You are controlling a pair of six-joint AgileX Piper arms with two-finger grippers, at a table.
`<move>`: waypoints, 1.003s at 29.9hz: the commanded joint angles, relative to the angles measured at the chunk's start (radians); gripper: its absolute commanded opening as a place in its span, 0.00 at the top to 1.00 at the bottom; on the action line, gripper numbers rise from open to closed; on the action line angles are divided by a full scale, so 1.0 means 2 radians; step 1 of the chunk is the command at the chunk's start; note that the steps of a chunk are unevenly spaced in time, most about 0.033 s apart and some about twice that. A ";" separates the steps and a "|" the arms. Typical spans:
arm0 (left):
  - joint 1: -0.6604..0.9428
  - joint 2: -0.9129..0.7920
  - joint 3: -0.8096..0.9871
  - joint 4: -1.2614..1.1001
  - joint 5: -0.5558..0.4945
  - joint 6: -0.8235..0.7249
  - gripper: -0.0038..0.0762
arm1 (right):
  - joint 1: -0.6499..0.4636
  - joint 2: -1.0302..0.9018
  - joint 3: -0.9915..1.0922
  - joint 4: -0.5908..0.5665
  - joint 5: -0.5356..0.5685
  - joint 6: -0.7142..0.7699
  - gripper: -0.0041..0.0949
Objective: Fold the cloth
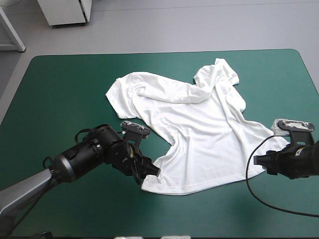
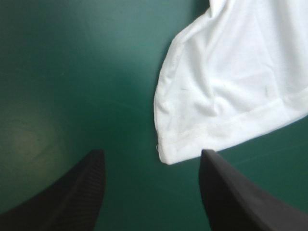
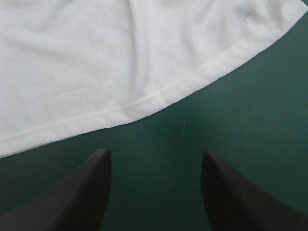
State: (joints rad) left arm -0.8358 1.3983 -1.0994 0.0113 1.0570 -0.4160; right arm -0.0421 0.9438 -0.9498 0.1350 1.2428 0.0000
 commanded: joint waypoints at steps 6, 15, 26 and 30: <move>-0.007 0.064 -0.014 -0.023 -0.024 0.014 0.43 | 0.000 -0.002 -0.016 -0.008 -0.005 0.000 0.43; -0.008 0.112 -0.013 -0.029 -0.031 0.023 0.43 | 0.000 -0.002 -0.016 -0.018 -0.005 0.000 0.43; -0.031 0.140 0.024 -0.043 -0.062 0.034 0.86 | 0.000 -0.002 -0.016 -0.023 -0.017 0.013 0.43; -0.032 0.140 0.024 -0.042 -0.069 0.034 0.96 | 0.000 0.004 -0.017 -0.035 -0.025 0.036 0.43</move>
State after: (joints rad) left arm -0.8920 1.6766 -1.0663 -0.0654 0.9326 -0.3476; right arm -0.0421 0.9457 -0.9498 0.0851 1.2308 0.0461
